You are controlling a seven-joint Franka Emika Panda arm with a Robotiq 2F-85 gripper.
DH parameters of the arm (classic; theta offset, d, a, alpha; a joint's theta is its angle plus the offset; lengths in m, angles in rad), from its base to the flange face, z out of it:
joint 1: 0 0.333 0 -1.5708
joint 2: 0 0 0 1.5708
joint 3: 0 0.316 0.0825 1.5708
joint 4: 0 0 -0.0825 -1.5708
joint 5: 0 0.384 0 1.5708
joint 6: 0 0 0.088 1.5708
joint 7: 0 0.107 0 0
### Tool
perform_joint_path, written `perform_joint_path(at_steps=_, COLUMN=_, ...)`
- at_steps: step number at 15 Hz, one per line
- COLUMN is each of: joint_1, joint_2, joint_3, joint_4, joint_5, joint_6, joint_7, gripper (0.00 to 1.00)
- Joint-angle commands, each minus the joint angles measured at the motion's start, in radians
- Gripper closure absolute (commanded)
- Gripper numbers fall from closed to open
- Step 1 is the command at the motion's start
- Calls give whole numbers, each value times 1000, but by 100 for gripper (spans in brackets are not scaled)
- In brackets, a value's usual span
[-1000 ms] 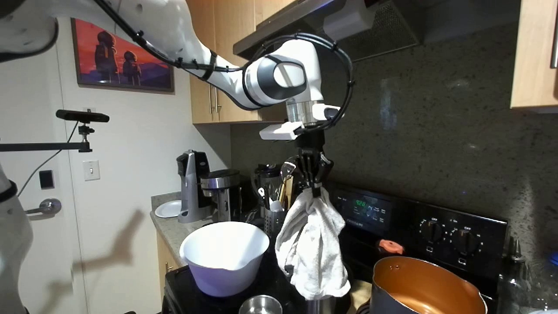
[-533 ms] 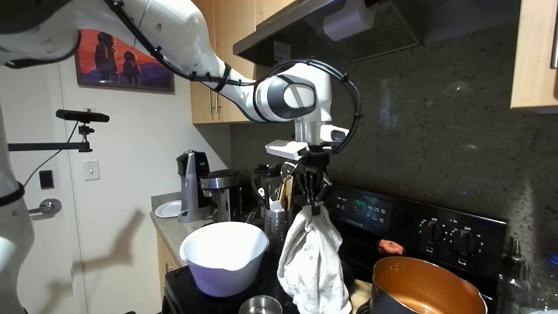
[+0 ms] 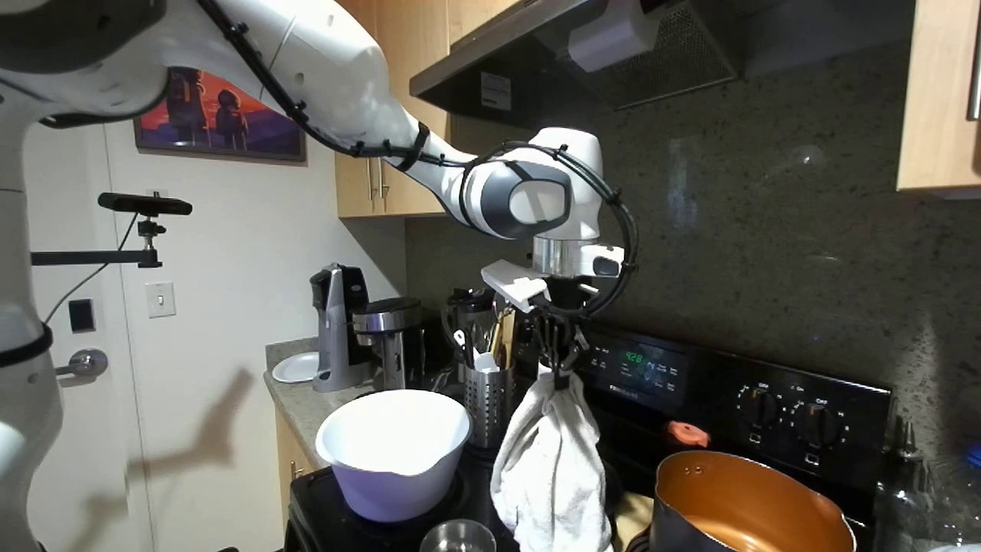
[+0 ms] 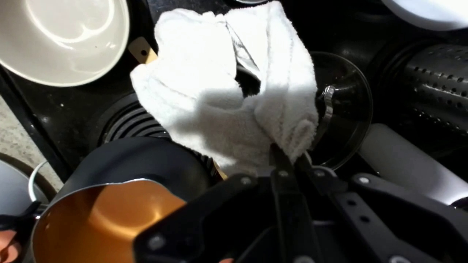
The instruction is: Pick up the towel from the stove and wipe the silver cup with it.
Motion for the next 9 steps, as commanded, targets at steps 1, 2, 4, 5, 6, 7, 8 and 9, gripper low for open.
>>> perform_joint_path(at_steps=1, joint_1=-12, joint_2=28, joint_3=8, joint_4=0, joint_5=47, joint_6=56, joint_7=25, gripper=99)
perform_joint_path(at_steps=2, joint_1=-13, joint_2=36, joint_3=7, joint_4=0, joint_5=46, joint_6=60, joint_7=26, gripper=99)
perform_joint_path(at_steps=4, joint_1=-13, joint_2=50, joint_3=6, joint_4=3, joint_5=21, joint_6=60, joint_7=33, gripper=99)
perform_joint_path(at_steps=5, joint_1=-13, joint_2=57, joint_3=6, joint_4=4, joint_5=18, joint_6=58, joint_7=27, gripper=99)
perform_joint_path(at_steps=6, joint_1=-13, joint_2=64, joint_3=7, joint_4=2, joint_5=16, joint_6=60, joint_7=28, gripper=99)
perform_joint_path(at_steps=7, joint_1=-13, joint_2=69, joint_3=7, joint_4=1, joint_5=17, joint_6=59, joint_7=26, gripper=99)
perform_joint_path(at_steps=8, joint_1=-13, joint_2=74, joint_3=7, joint_4=-3, joint_5=15, joint_6=63, joint_7=27, gripper=99)
perform_joint_path(at_steps=9, joint_1=-12, joint_2=79, joint_3=6, joint_4=-5, joint_5=7, joint_6=66, joint_7=31, gripper=99)
